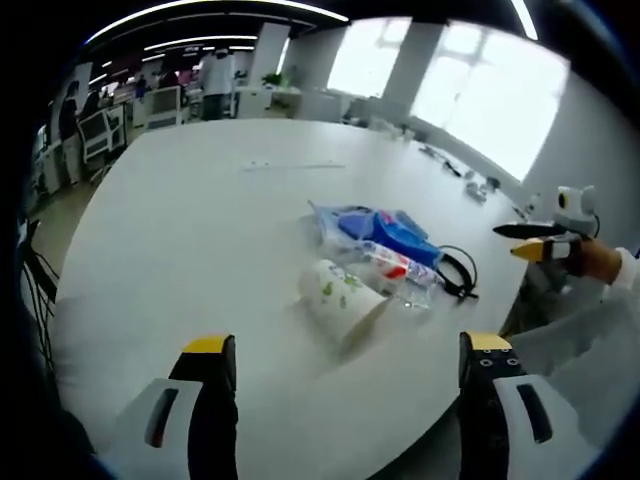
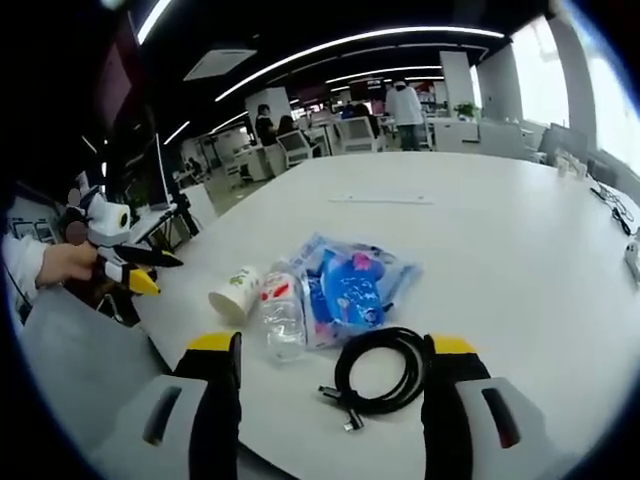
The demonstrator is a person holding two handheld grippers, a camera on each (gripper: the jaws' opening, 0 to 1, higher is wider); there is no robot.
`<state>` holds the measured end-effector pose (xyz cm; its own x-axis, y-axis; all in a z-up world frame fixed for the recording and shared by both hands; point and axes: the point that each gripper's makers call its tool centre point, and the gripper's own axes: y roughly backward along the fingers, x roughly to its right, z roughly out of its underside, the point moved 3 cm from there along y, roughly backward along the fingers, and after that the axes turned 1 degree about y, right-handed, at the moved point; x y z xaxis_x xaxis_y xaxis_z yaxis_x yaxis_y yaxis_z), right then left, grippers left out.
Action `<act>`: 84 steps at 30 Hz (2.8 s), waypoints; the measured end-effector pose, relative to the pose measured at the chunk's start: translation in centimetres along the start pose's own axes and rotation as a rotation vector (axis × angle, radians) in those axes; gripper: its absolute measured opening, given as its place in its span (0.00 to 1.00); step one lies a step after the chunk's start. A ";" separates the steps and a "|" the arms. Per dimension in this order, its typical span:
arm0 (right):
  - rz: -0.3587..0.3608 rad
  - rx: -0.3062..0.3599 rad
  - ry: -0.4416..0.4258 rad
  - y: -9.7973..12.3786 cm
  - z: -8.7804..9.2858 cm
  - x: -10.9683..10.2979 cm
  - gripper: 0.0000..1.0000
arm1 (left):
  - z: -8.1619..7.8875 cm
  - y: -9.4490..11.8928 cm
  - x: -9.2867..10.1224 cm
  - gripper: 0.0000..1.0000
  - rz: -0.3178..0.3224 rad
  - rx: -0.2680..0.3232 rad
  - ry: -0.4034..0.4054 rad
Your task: Arrange the tabletop items into an orderly group along one side of the table until the central work area is clear of visible clutter.
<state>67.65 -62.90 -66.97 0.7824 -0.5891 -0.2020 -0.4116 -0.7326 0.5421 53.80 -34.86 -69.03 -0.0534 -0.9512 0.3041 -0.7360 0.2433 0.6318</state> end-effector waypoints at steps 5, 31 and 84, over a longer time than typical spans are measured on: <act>-0.015 -0.003 0.016 -0.7 -0.4 -0.7 0.71 | -0.1 -0.1 0.0 0.88 0.000 0.001 0.003; -0.103 -0.010 0.164 -3.1 -1.4 -3.9 0.64 | 0.4 -0.7 -0.4 0.87 0.005 -0.005 0.015; -0.217 -0.215 0.276 -10.7 -0.7 -7.6 0.59 | -0.1 0.1 -1.3 0.86 -0.010 0.055 0.076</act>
<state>66.39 -50.35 -70.68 0.9485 -0.2933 -0.1198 -0.1387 -0.7246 0.6751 53.86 -33.56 -69.27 0.0046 -0.9358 0.3525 -0.7725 0.2205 0.5955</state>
